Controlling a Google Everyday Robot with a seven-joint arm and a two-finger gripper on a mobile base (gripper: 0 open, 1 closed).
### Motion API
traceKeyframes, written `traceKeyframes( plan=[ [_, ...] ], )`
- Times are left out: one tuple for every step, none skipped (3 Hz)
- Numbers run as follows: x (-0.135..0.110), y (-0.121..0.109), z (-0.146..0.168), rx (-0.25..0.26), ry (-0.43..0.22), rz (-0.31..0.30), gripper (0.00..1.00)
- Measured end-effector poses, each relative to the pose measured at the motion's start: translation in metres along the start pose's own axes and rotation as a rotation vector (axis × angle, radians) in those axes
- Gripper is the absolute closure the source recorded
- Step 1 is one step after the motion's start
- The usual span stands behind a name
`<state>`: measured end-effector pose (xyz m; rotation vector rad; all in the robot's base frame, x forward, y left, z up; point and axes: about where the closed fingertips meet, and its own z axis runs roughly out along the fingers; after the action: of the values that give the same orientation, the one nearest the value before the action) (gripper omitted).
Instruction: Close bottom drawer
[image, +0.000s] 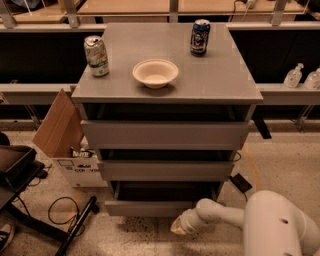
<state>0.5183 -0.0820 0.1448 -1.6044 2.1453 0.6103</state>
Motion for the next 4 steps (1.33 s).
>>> traceKeyframes(
  plan=[
    [-0.025, -0.056, -0.008, 0.062, 0.012, -0.016, 1.0],
    [-0.039, -0.088, -0.019, 0.114, 0.005, -0.021, 1.0],
    [-0.039, -0.088, -0.019, 0.114, 0.005, -0.021, 1.0],
    [-0.032, -0.101, -0.008, 0.106, 0.023, -0.01, 1.0]
  ],
)
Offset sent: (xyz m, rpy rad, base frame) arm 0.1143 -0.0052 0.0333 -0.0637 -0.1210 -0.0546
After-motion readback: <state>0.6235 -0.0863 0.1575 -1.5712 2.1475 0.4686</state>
